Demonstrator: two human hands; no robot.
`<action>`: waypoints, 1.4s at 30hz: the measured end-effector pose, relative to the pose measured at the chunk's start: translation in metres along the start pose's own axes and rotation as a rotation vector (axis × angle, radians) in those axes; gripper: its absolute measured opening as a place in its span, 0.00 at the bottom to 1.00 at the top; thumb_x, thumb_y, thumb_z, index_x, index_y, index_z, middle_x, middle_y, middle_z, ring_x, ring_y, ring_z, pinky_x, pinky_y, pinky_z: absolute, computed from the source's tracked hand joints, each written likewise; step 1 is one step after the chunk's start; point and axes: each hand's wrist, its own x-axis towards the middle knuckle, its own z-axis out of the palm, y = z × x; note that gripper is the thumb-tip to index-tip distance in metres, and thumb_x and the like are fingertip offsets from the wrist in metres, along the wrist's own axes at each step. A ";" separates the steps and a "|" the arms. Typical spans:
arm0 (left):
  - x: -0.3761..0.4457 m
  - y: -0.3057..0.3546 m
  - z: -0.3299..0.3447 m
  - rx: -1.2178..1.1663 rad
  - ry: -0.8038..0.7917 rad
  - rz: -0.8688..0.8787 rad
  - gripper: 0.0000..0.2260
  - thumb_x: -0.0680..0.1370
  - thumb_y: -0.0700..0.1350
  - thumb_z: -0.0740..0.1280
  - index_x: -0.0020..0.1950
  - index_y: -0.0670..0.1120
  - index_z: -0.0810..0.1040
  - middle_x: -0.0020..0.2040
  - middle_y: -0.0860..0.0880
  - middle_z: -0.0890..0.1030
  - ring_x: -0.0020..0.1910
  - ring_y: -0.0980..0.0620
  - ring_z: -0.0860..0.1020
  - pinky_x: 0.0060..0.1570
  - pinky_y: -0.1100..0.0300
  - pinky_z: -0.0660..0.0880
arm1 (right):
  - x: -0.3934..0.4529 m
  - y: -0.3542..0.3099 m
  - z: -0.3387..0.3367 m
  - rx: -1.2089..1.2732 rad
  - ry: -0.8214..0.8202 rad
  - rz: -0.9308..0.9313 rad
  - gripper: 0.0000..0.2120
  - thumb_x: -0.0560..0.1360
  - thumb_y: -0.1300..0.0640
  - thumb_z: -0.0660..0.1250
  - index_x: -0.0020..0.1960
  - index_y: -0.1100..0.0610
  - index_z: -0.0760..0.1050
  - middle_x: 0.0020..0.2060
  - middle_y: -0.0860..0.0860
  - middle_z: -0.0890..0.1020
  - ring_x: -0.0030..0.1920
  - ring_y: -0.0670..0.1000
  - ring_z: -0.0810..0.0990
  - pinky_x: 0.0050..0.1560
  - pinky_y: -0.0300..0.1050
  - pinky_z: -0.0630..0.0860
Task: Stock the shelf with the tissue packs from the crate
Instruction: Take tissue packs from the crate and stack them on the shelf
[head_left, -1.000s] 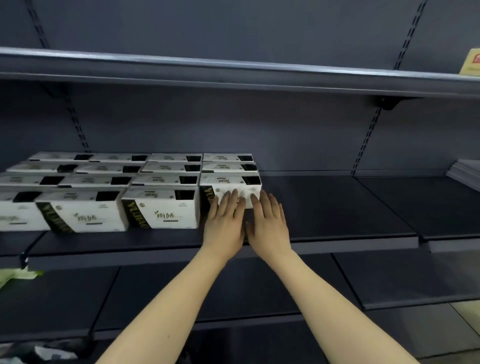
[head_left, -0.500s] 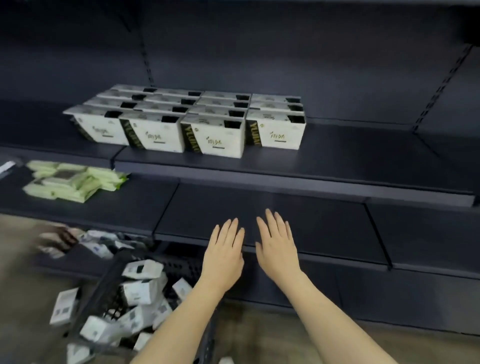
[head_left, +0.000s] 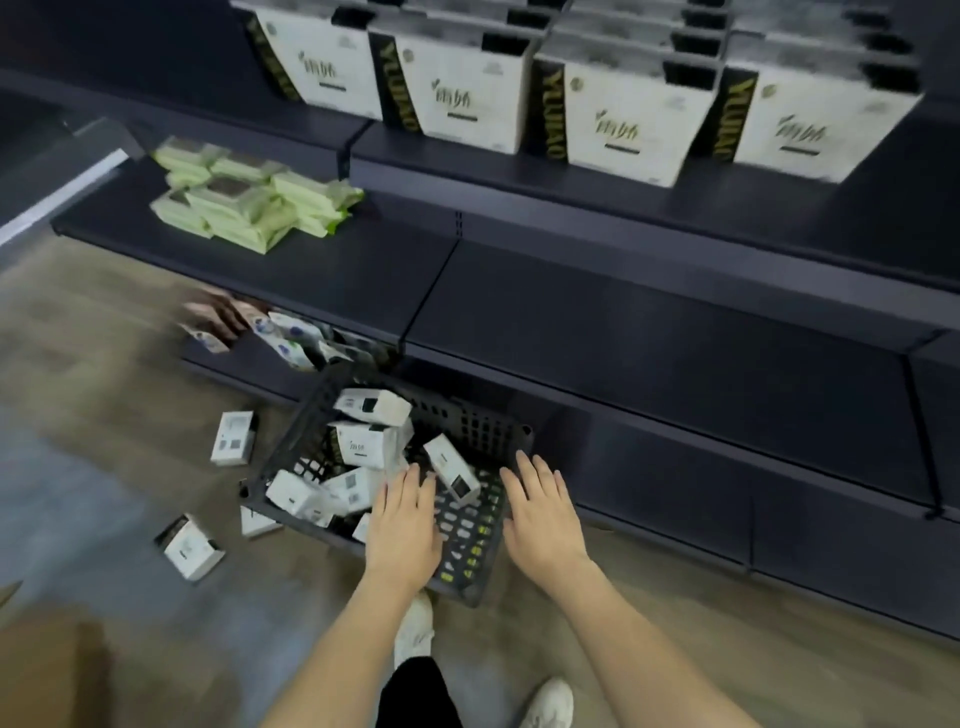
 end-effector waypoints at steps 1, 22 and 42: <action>0.004 -0.005 0.003 -0.003 -0.034 0.015 0.29 0.75 0.46 0.67 0.73 0.40 0.63 0.74 0.40 0.61 0.74 0.42 0.59 0.72 0.47 0.53 | 0.007 -0.006 0.007 0.028 -0.024 -0.003 0.29 0.77 0.57 0.60 0.76 0.58 0.55 0.76 0.56 0.51 0.76 0.58 0.49 0.74 0.53 0.45; 0.187 -0.071 0.221 0.047 -0.349 0.344 0.34 0.76 0.42 0.64 0.77 0.44 0.49 0.77 0.44 0.49 0.76 0.46 0.46 0.73 0.53 0.39 | 0.156 -0.026 0.231 0.306 -0.333 0.265 0.31 0.78 0.57 0.58 0.77 0.55 0.48 0.76 0.54 0.46 0.75 0.54 0.44 0.74 0.45 0.42; 0.308 -0.060 0.329 0.411 -0.341 0.727 0.30 0.80 0.40 0.56 0.77 0.43 0.42 0.78 0.42 0.45 0.76 0.44 0.44 0.74 0.48 0.42 | 0.206 -0.012 0.307 0.387 -0.340 0.393 0.32 0.78 0.58 0.58 0.76 0.58 0.45 0.75 0.58 0.48 0.75 0.56 0.44 0.75 0.47 0.44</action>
